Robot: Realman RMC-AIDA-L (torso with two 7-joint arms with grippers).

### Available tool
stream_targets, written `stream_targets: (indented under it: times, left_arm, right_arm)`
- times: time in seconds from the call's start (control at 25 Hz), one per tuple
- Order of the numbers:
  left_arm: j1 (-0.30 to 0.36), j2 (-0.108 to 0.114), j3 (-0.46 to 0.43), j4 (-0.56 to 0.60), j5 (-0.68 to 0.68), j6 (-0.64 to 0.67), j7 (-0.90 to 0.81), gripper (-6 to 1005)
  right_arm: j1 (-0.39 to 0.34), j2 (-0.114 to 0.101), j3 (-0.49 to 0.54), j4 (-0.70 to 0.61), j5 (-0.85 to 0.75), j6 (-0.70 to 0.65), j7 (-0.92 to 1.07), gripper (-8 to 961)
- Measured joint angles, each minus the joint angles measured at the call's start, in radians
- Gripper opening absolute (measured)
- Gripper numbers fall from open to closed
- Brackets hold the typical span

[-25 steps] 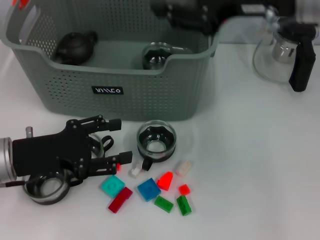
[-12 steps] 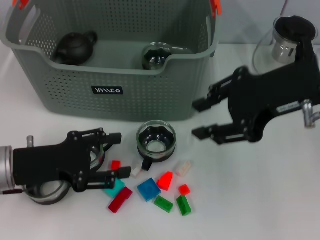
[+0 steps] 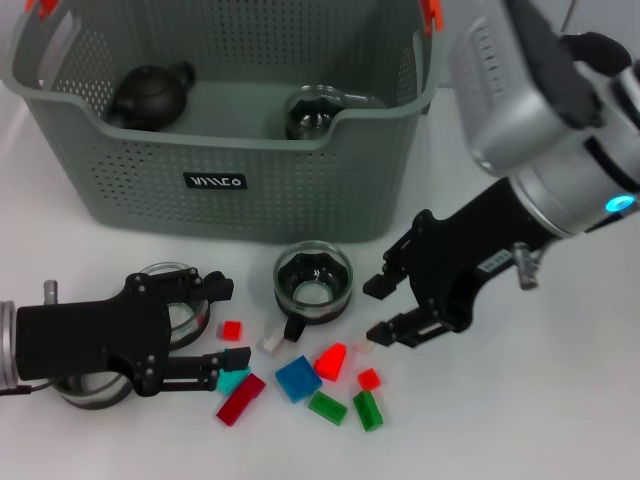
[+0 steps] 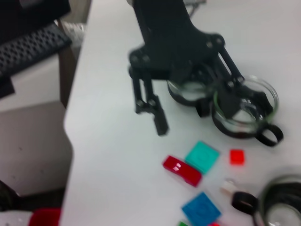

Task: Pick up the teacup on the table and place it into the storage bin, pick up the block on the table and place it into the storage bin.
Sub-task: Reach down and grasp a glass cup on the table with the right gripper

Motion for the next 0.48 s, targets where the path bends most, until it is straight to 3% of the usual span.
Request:
stream_targets:
  times: [0.2, 0.48]
  left_arm:
    - [0.001, 0.001, -0.001, 0.000, 0.000, -0.007, -0.002, 797]
    - [0.000, 0.000, -0.001, -0.005, -0.001, -0.009, -0.004, 797]
  right_arm:
    - [0.084, 0.001, -0.052, 0.130, -0.050, 0.126, -0.022, 496]
    - [0.109, 0.002, -0.130, 0.160, -0.062, 0.239, -0.011, 515]
